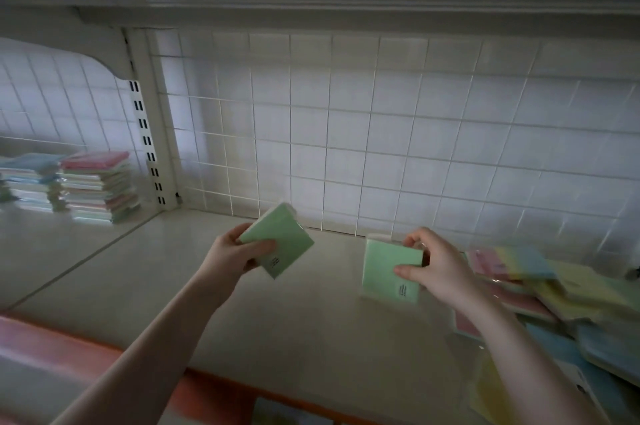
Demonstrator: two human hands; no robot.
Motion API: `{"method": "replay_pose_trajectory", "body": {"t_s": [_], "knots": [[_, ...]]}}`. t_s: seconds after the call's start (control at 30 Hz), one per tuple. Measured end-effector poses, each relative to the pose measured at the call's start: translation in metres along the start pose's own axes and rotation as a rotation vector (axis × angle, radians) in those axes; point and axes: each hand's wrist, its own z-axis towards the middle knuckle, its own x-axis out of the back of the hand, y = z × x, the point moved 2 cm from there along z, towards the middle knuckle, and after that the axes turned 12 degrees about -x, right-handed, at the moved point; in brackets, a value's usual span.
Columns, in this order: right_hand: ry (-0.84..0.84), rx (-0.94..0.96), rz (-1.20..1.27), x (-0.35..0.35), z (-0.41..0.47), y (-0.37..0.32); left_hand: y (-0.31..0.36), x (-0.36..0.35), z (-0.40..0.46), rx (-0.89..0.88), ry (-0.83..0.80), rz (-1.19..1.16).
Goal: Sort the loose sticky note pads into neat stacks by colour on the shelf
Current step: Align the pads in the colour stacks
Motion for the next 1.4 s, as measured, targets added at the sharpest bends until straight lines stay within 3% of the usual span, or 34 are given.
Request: {"method": "replay_pose_trajectory", "body": {"t_s": [0.3, 0.57, 0.87, 1.07, 1.4], "knots": [[-0.031, -0.062, 0.404, -0.017, -0.016, -0.075, 0.030, 0.077, -0.007, 0.081, 0.108, -0.143], [-0.077, -0.186, 0.672, -0.151, -0.039, -0.162, 0.029, 0.206, 0.010, 0.089, 0.104, -0.182], [-0.108, -0.257, 0.789, -0.261, -0.058, -0.243, 0.056, 0.332, 0.022, 0.103, 0.088, -0.183], [-0.204, -0.275, 0.863, -0.305, -0.055, -0.285, 0.061, 0.379, 0.024, 0.093, 0.210, -0.159], [-0.236, -0.241, 0.984, -0.412, -0.047, -0.393, 0.063, 0.518, 0.059, 0.106, 0.243, -0.132]]}}
